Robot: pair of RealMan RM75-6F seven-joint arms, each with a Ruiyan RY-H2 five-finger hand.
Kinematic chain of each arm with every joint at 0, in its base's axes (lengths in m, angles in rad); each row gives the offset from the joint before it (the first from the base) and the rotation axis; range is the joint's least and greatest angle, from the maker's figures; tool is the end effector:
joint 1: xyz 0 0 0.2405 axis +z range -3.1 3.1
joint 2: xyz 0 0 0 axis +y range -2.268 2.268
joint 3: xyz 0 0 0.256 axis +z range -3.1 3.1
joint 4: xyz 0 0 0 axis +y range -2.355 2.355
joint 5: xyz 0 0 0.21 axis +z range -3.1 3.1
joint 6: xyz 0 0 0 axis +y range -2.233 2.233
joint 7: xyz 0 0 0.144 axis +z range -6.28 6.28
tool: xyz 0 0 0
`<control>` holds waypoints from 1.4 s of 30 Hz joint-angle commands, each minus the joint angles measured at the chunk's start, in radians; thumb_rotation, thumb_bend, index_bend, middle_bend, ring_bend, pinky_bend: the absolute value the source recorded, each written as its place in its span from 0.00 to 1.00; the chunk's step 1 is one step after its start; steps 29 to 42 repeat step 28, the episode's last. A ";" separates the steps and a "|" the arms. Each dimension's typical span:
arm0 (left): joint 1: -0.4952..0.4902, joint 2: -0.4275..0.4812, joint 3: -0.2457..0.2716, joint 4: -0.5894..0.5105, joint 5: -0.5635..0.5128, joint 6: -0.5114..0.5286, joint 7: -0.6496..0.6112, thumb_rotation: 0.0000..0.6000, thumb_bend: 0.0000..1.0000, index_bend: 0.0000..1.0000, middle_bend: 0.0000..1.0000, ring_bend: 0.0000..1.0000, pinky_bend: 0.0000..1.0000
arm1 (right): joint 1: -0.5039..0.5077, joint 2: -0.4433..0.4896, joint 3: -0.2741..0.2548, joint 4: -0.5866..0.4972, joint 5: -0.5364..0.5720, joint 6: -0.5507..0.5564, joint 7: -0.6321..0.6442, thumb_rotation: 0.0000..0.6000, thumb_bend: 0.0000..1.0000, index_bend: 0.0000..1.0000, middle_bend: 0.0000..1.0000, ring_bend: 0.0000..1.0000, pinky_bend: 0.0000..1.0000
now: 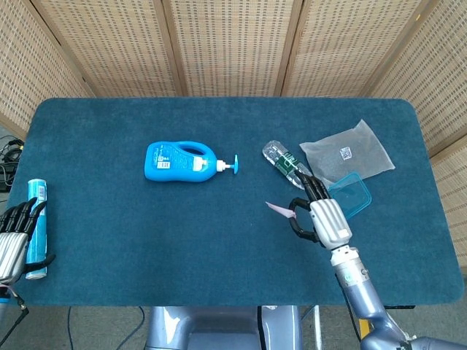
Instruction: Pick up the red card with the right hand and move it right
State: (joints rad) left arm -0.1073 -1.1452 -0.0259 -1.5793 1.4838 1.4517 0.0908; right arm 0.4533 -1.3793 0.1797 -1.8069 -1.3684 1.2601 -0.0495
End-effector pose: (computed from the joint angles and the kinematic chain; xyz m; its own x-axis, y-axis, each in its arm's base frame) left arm -0.3172 0.1833 0.1470 0.4830 0.0486 0.8743 0.8756 -0.0160 -0.4828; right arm -0.1580 -0.2743 0.0618 0.0182 -0.1461 0.9891 -0.9542 -0.2979 -0.0264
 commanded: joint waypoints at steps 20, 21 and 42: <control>0.008 -0.007 0.015 -0.008 0.043 0.024 0.027 1.00 0.15 0.00 0.00 0.00 0.05 | -0.131 0.234 -0.167 -0.130 -0.286 0.085 0.397 1.00 0.57 0.61 0.02 0.00 0.00; 0.008 -0.007 0.016 -0.008 0.043 0.024 0.028 1.00 0.15 0.00 0.00 0.00 0.05 | -0.133 0.236 -0.171 -0.130 -0.294 0.089 0.399 1.00 0.57 0.61 0.02 0.00 0.00; 0.009 -0.011 0.018 -0.009 0.047 0.025 0.038 1.00 0.15 0.00 0.00 0.00 0.05 | -0.143 0.243 -0.189 -0.113 -0.325 0.096 0.397 1.00 0.57 0.61 0.02 0.00 0.00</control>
